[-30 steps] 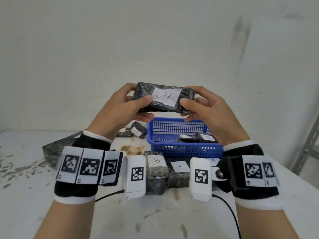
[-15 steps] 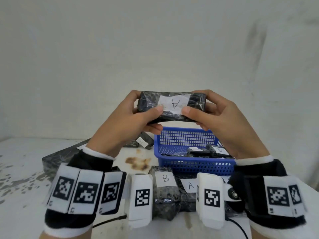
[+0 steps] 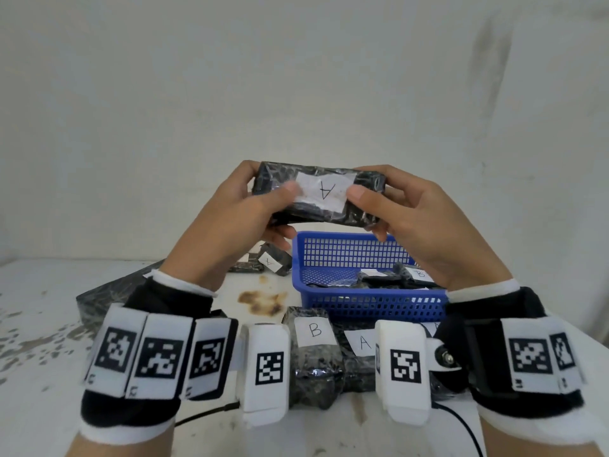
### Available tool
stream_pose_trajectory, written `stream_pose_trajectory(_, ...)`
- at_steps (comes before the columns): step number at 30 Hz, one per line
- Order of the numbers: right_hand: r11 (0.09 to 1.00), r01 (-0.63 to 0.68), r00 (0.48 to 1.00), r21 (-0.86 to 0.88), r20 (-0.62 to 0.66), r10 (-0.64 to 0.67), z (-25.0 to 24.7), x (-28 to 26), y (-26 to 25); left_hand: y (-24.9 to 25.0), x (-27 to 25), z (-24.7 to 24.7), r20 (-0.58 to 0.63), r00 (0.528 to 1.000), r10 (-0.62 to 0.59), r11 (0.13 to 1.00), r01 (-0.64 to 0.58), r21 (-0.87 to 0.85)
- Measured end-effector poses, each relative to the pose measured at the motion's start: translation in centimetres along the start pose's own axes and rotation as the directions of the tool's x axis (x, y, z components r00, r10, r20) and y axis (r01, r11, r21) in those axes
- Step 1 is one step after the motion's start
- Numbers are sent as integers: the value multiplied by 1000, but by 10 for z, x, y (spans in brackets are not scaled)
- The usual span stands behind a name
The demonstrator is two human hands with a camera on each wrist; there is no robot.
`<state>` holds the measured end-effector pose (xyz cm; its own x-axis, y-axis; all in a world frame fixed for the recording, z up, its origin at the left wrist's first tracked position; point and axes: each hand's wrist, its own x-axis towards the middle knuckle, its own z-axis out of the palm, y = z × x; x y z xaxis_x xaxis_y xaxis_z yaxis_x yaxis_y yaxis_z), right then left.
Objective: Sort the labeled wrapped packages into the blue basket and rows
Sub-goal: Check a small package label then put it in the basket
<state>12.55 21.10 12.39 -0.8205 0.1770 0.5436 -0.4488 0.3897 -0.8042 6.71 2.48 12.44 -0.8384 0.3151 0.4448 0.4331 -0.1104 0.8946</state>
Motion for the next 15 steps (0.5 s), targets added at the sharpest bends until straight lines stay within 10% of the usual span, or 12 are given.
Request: stream_pose_trajectory(15, 999, 38, 999, 6, -34, -38, 4, -1, -1, -2, -1, 2, 28, 999, 20, 999, -21, 30)
